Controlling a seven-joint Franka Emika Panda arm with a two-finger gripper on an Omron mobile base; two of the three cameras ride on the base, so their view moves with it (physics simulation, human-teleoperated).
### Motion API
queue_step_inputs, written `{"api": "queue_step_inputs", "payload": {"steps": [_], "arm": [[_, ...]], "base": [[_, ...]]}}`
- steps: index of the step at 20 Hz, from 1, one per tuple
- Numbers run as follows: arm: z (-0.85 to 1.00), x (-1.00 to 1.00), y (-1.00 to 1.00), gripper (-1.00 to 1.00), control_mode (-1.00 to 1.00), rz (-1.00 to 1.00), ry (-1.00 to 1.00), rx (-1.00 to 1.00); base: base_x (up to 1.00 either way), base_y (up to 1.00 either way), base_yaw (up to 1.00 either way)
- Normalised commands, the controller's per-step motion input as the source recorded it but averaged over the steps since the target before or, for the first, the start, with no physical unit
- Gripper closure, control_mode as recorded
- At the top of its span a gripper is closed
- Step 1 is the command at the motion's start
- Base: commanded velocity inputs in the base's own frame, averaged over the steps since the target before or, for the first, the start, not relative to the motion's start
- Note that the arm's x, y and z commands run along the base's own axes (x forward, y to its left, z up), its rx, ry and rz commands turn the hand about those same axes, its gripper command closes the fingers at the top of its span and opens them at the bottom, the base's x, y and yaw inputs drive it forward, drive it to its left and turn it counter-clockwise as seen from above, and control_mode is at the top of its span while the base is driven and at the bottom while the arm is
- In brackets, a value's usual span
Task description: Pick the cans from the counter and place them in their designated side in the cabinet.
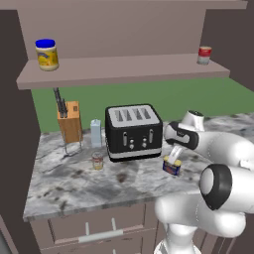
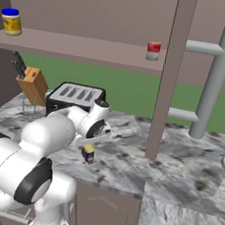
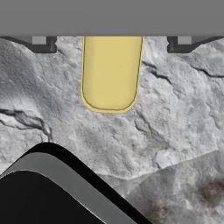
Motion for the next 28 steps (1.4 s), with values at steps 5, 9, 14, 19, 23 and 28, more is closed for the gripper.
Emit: {"api": "queue_step_inputs", "payload": {"steps": [5, 9, 14, 19, 23, 28], "arm": [[-0.16, 0.0, 0.0, -1.0, -1.0, 0.0, 0.05, -0.02], [-0.1, 0.01, 0.0, -1.0, -1.0, 0.0, 0.02, -0.01], [-0.11, 0.01, 0.0, -1.0, -1.0, 0.0, 0.02, 0.0], [-0.12, 0.0, 0.0, 1.0, -1.0, 0.0, 0.01, -0.01], [-0.05, 0.0, 0.0, 1.0, -1.0, 0.0, 0.0, 0.0], [0.01, -0.01, 0.0, 1.0, -1.0, 0.0, -0.01, 0.0]], "base": [[0.0, 0.0, 0.0], [0.0, 0.0, 0.0], [0.0, 0.0, 0.0], [0.0, 0.0, 0.0], [0.0, 0.0, 0.0], [0.0, 0.0, 0.0]]}}
